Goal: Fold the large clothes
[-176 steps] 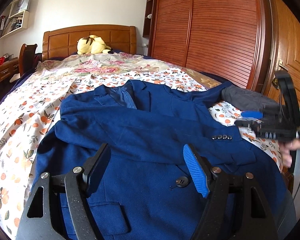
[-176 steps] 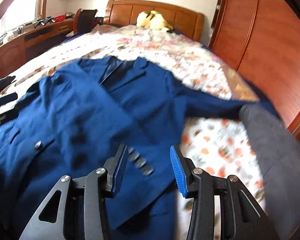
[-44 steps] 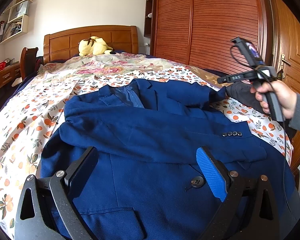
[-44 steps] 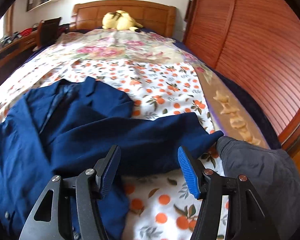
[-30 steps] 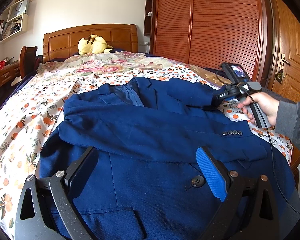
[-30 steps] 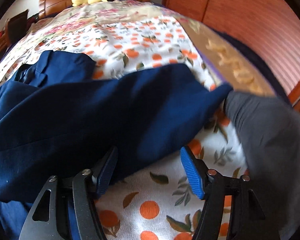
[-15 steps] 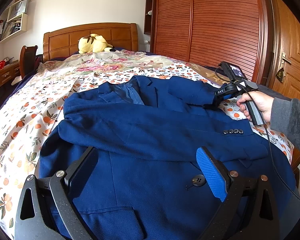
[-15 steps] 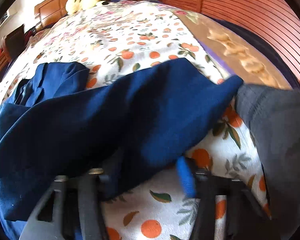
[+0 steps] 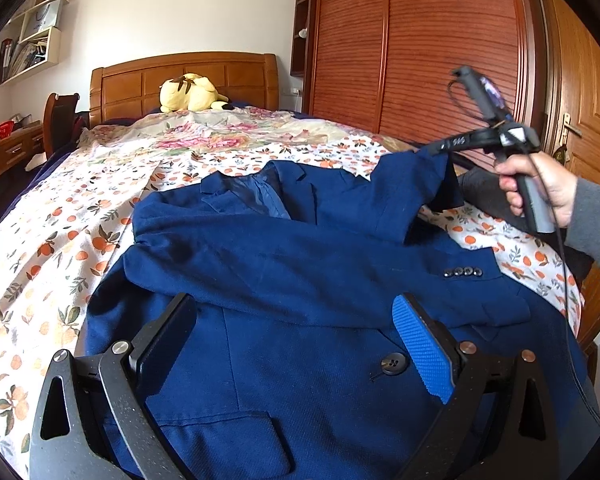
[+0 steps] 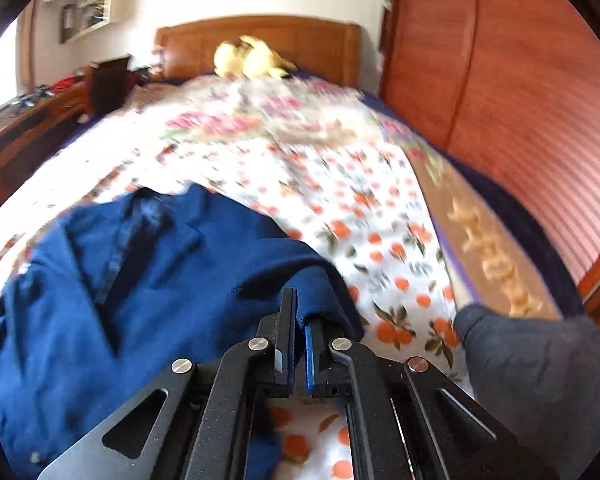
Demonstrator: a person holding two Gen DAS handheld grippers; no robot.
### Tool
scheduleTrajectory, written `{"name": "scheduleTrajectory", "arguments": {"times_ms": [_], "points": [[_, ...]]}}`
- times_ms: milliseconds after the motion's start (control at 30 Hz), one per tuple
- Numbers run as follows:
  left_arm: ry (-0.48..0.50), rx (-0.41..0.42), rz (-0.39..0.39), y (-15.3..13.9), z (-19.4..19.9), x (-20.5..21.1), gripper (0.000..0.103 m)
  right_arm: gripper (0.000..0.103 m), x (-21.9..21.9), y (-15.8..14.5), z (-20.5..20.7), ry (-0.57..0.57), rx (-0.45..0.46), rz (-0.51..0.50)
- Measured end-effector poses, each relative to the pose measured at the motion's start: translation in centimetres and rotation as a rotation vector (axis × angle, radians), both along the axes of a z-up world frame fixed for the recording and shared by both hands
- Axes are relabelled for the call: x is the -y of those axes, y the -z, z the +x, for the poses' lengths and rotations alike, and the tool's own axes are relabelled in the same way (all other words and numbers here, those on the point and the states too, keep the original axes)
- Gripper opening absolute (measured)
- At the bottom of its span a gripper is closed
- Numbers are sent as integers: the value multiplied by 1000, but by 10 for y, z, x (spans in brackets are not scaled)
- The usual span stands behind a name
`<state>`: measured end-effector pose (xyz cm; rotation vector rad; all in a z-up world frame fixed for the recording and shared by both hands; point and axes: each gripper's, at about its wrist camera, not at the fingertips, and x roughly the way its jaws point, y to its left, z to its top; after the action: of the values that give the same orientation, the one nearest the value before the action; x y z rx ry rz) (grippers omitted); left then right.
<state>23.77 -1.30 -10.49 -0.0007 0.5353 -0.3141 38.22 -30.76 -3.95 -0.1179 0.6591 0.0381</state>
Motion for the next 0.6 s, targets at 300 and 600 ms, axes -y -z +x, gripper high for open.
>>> {"name": "scheduleTrajectory", "arguments": {"times_ms": [300,600], "points": [[-57,18,36,-12,-27,-19,99,3,-54,-45,-91,-254,107,23],[-124,33,44,-24,-47,-44,99,3,-78,2,-161,-412,-45,17]]}}
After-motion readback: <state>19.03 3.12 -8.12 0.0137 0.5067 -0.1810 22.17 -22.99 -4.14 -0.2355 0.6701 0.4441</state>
